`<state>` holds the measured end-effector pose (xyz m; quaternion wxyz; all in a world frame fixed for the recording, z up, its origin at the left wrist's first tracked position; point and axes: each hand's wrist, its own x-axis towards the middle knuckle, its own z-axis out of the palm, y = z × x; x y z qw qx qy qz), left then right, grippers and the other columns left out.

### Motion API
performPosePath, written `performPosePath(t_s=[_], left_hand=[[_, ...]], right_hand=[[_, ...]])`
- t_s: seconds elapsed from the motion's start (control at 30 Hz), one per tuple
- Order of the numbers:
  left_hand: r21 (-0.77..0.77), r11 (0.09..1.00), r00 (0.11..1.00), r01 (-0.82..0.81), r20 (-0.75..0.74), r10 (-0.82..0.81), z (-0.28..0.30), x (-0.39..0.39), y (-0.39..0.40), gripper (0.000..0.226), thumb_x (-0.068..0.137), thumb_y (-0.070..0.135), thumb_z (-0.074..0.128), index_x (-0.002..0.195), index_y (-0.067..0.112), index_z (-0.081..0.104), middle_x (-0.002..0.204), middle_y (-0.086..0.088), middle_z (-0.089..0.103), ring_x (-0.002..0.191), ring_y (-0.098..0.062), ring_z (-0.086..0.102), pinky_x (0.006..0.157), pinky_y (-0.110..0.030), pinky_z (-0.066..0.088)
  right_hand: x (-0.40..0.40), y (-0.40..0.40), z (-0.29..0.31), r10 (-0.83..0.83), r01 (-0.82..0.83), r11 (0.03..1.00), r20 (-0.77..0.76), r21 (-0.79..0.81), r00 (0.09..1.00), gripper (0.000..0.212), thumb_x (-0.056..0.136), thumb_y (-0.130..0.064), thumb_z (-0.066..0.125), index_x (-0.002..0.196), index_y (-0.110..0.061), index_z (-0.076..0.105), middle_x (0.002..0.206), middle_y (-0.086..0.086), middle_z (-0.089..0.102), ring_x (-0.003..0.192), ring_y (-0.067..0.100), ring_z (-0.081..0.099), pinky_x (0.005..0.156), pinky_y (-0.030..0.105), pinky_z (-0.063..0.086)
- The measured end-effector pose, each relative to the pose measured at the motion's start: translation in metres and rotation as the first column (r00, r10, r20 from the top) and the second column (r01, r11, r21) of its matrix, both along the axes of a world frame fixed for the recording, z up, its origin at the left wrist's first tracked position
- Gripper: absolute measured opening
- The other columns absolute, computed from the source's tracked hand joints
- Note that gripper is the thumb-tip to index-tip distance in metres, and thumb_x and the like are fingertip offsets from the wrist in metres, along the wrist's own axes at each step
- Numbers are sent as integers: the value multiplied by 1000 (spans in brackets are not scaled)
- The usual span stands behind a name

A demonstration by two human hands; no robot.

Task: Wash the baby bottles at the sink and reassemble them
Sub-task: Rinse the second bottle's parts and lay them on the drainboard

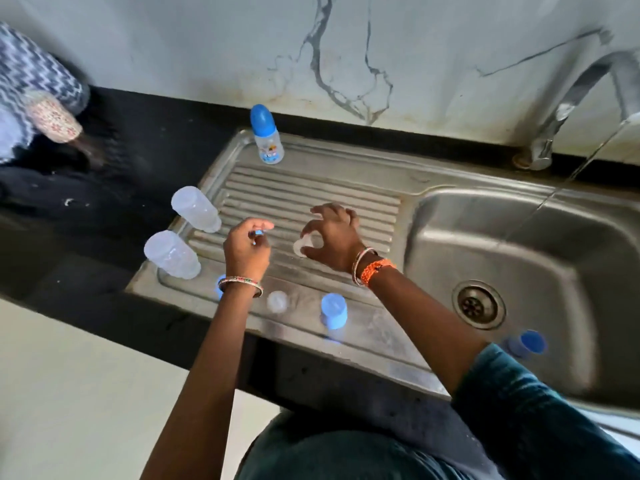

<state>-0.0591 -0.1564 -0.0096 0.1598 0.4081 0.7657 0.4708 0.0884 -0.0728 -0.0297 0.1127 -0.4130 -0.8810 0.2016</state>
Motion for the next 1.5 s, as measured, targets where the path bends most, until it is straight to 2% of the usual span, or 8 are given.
performPosePath(t_s=[0.3, 0.57, 0.8, 0.97, 1.07, 1.17, 1.3, 1.5], left_hand=[[-6, 999, 997, 39, 64, -38, -2, -21, 5, 37, 74, -14, 39, 85, 4, 69, 88, -2, 68, 87, -23, 63, 79, -29, 49], [21, 918, 892, 395, 229, -389, 4, 77, 51, 28, 83, -11, 47, 76, 13, 62, 81, -8, 68, 72, -18, 61, 61, -25, 45], [-166, 586, 604, 793, 343, -719, -17, 239, 76, 19, 88, -5, 47, 97, -2, 64, 90, -5, 61, 60, 4, 54, 47, -9, 40], [-305, 485, 572, 820, 389, -722, -41, 291, 81, 16, 89, 2, 51, 96, 8, 65, 92, -3, 63, 80, -15, 57, 50, -12, 42], [-338, 526, 625, 780, 391, -676, -45, 305, 85, 22, 89, 2, 49, 102, 6, 66, 98, -7, 66, 86, -15, 59, 52, -15, 45], [-284, 576, 642, 766, 378, -667, -41, 316, 97, 29, 94, 4, 45, 119, 6, 59, 107, -8, 63, 90, -18, 56, 73, -26, 45], [-121, 698, 650, 705, 504, -569, -20, 335, 123, 32, 101, 28, 39, 132, 21, 45, 111, 0, 55, 90, -15, 56, 67, -28, 49], [30, 780, 570, 625, 664, -483, 8, 359, 154, 26, 102, 35, 30, 116, 25, 49, 97, -3, 58, 72, -10, 57, 67, -31, 51]], right_hand=[[-22, -7, -11, 11, -6, 999, 135, -37, 991, 47, 76, -46, 69, 121, -34, 59, 148, 1, 34, 142, 25, 16, 113, 51, 4], [108, -1, 13, -420, 412, 907, -117, -90, 900, 43, 78, -33, 71, 119, -29, 61, 134, 2, 49, 129, 24, 38, 105, 40, 26], [298, -12, -52, -732, 806, 485, 347, -339, 586, 40, 84, -25, 68, 121, -14, 60, 134, 17, 51, 125, 35, 45, 106, 39, 36], [348, -25, -102, -555, 777, 468, 544, -420, 629, 55, 81, -21, 69, 131, -7, 50, 136, 18, 49, 125, 31, 47, 102, 32, 41], [347, -5, -100, -727, 797, 396, 374, -456, 576, 75, 82, -14, 69, 142, 6, 29, 135, 21, 48, 124, 30, 49, 98, 30, 40], [344, 30, -63, -908, 692, 360, -65, -626, 414, 56, 78, -10, 74, 124, 4, 47, 104, 12, 54, 94, 22, 54, 79, 34, 45], [332, 55, -3, -881, 43, 466, -458, -884, 121, 18, 86, 4, 59, 97, -9, 52, 99, 13, 60, 79, 20, 65, 61, 27, 57], [324, 74, 27, -835, 22, 533, -521, -846, 177, 19, 89, 3, 51, 85, -14, 44, 90, 13, 59, 76, 23, 62, 66, 35, 53]])
